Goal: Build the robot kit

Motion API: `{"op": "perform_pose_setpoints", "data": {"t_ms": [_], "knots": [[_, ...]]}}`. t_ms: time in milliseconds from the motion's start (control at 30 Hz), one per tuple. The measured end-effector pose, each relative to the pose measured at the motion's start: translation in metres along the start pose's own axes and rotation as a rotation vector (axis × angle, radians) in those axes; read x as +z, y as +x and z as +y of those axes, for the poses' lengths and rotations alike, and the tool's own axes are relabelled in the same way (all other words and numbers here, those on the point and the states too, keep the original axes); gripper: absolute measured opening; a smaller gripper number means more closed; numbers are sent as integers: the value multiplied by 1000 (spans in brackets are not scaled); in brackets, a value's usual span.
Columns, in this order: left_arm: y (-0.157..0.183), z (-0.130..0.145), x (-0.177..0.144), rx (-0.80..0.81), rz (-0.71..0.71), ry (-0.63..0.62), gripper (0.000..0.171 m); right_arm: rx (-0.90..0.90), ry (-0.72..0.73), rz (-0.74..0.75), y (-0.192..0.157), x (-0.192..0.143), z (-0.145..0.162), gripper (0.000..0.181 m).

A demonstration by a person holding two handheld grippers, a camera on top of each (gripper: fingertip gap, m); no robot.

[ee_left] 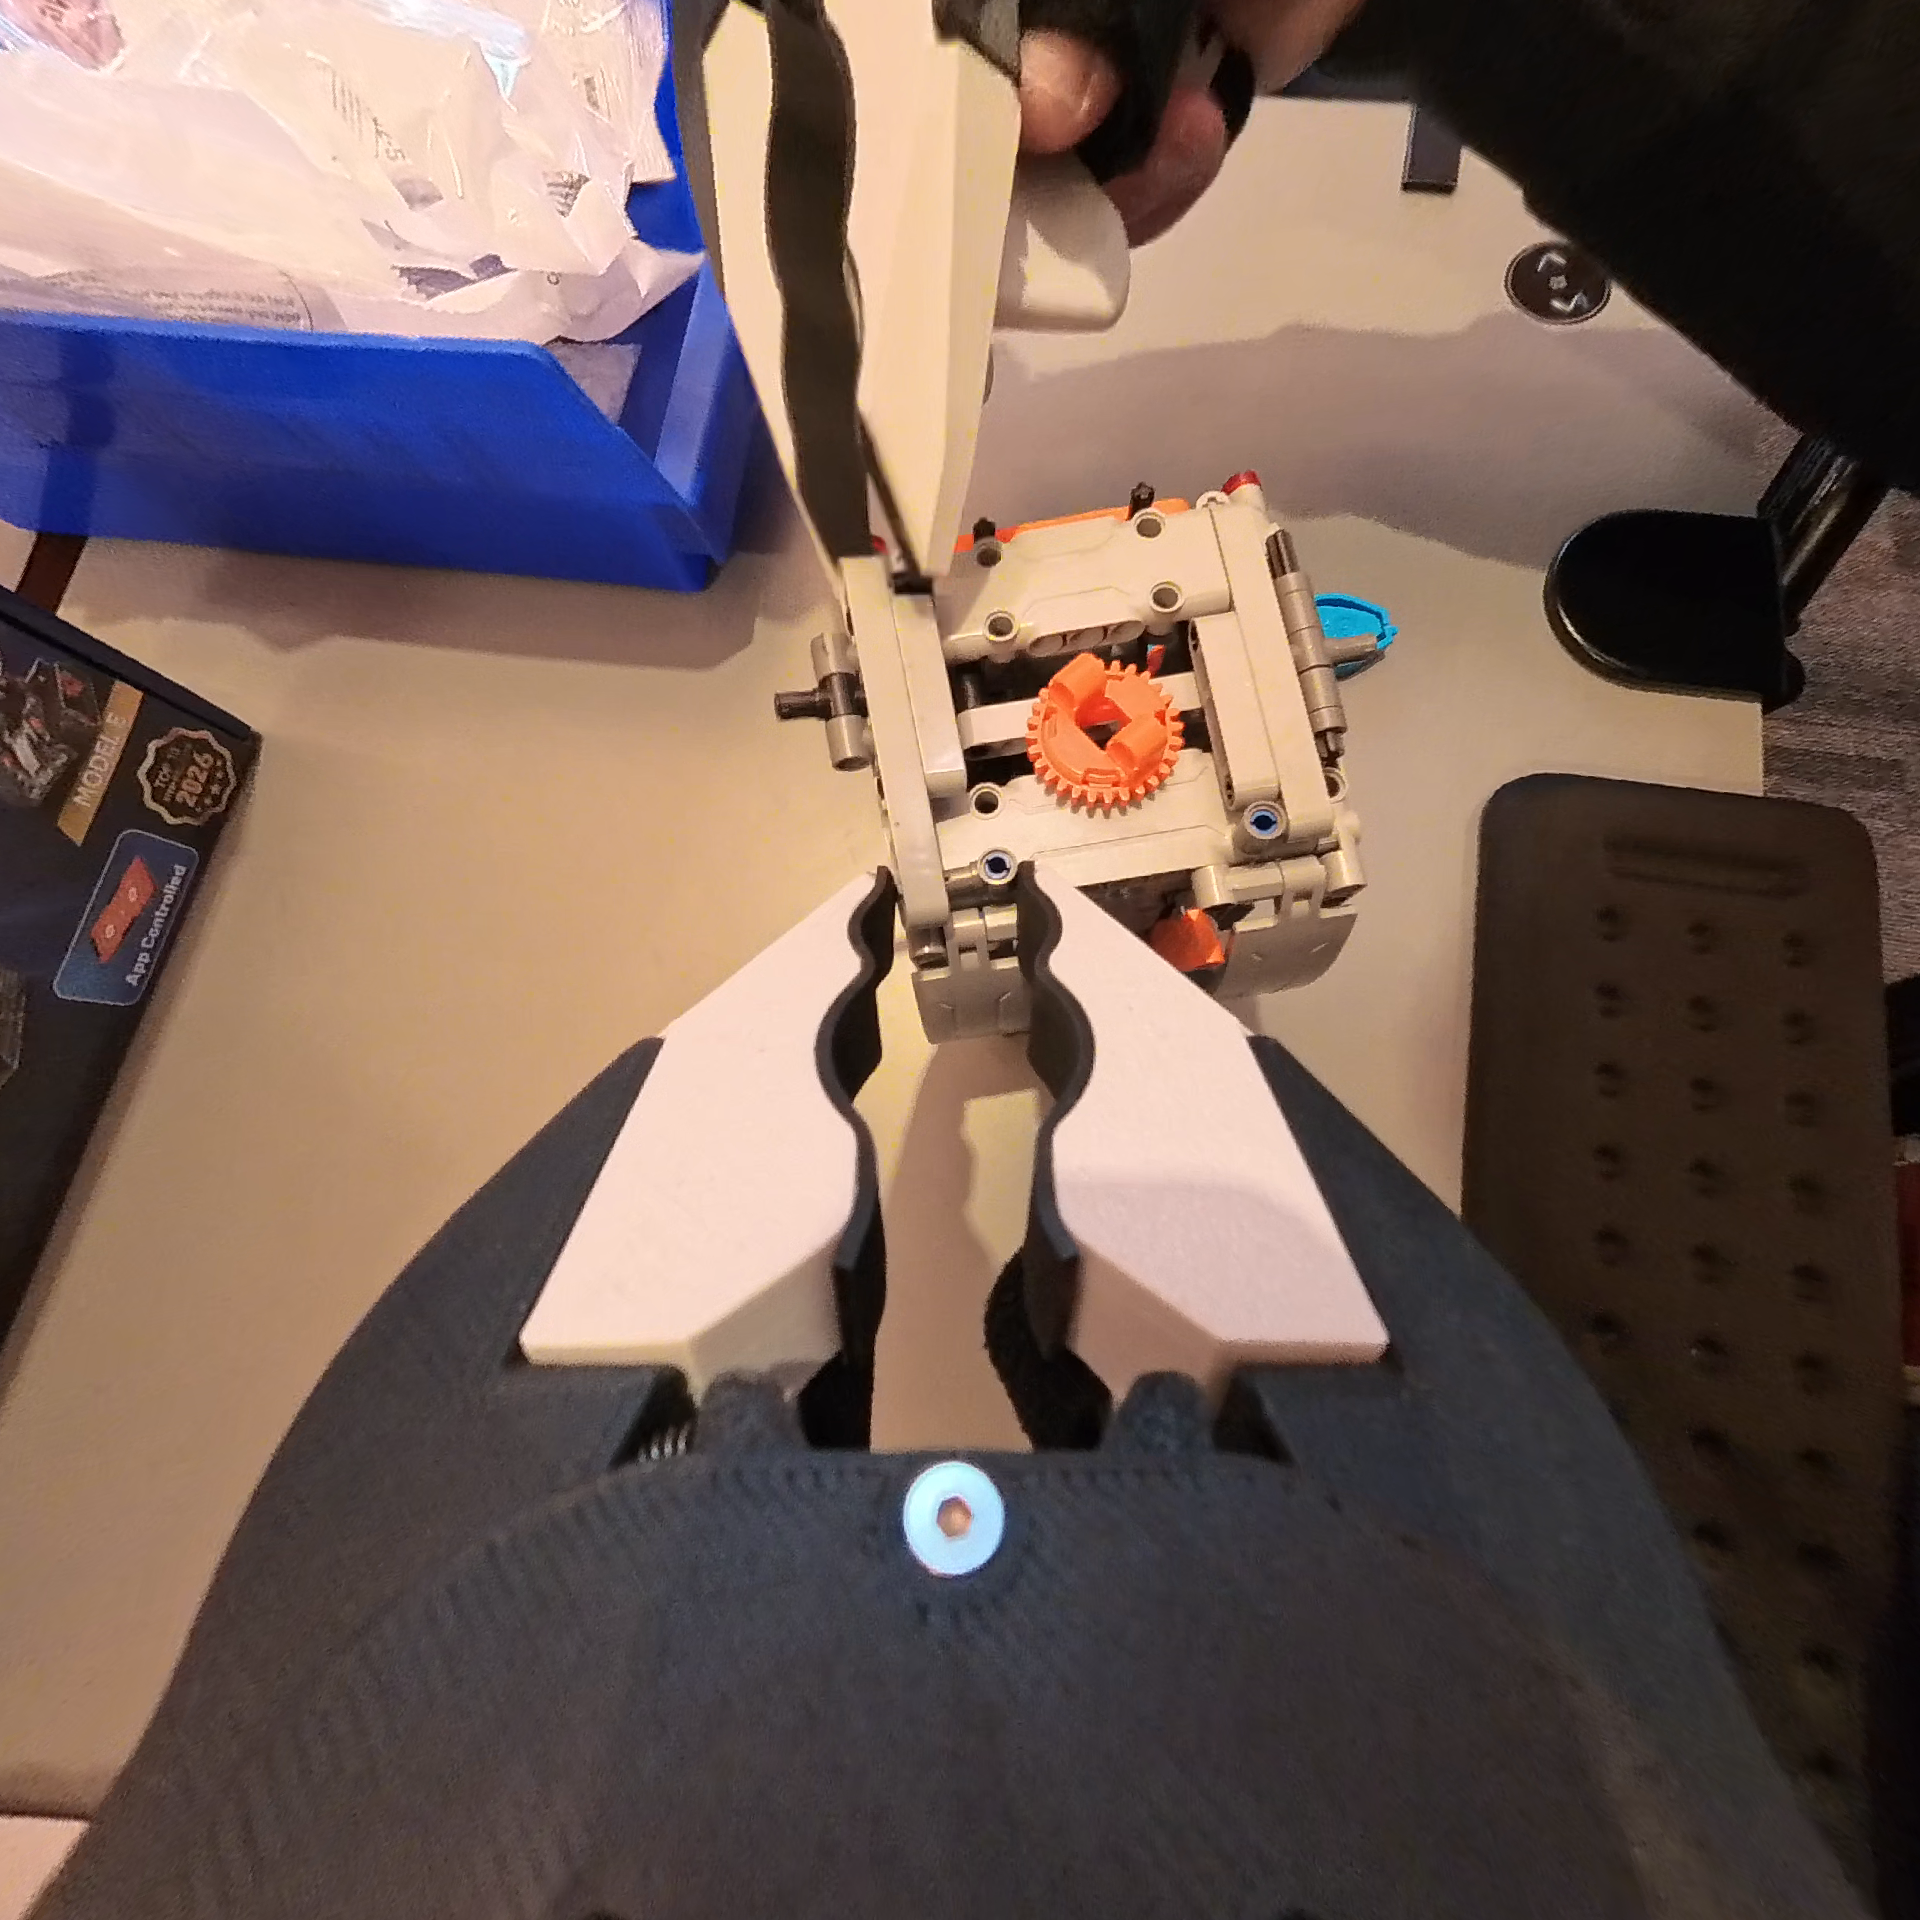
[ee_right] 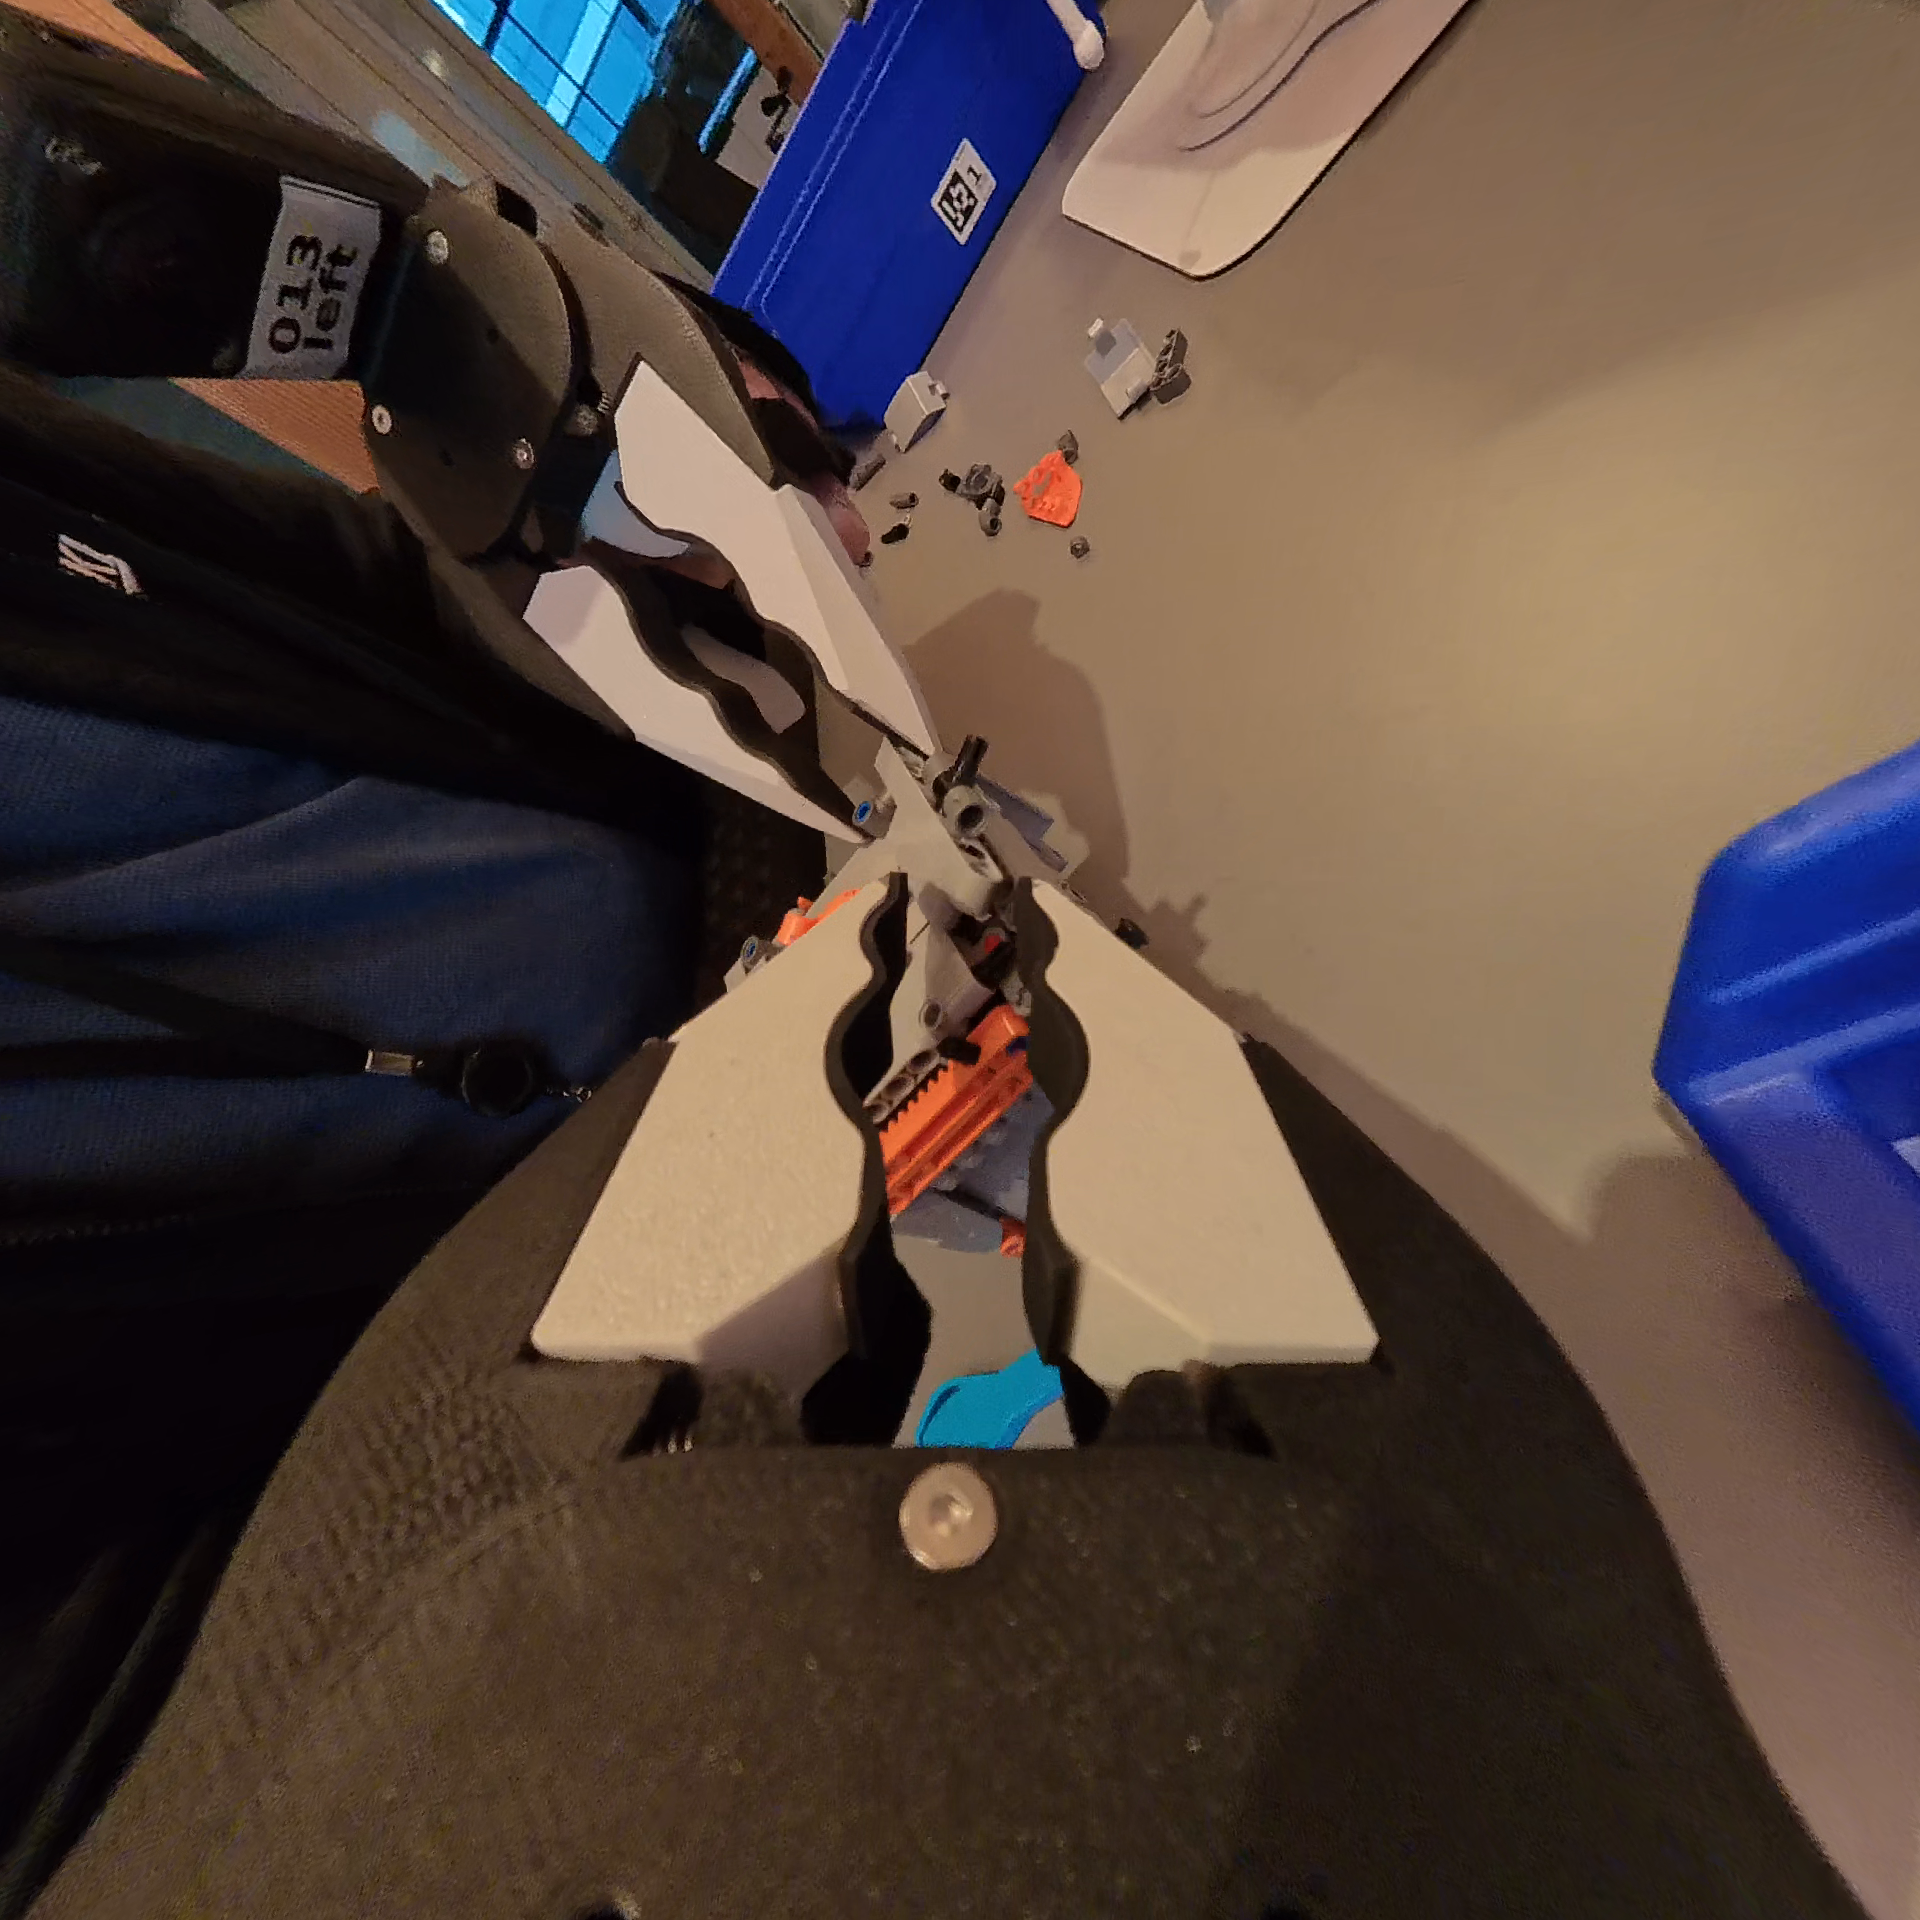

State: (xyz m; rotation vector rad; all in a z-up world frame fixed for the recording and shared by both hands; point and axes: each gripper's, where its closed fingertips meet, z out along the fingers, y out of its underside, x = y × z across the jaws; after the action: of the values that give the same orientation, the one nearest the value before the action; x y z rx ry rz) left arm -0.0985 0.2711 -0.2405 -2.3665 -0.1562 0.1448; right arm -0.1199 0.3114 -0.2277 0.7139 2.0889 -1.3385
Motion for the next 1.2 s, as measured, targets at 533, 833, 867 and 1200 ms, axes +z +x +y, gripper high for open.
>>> {"op": "perform_pose_setpoints", "data": {"t_ms": [533, 833, 867, 1200], "knots": [[-13, -18, -18, -92, -8, 109, 37, -155, 64, 205, -30, -13, -37, 5], [-27, -42, -14, 45, -223, 93, 18, -141, 140, 319, -55, -2, -52, 5], [-28, -42, -14, 45, -235, 94, 18, -137, 160, 324, -55, -2, -54, 5], [-9, -93, -56, -200, 164, 592, 17, -179, 470, 79, -85, -26, -64, 35]]}}
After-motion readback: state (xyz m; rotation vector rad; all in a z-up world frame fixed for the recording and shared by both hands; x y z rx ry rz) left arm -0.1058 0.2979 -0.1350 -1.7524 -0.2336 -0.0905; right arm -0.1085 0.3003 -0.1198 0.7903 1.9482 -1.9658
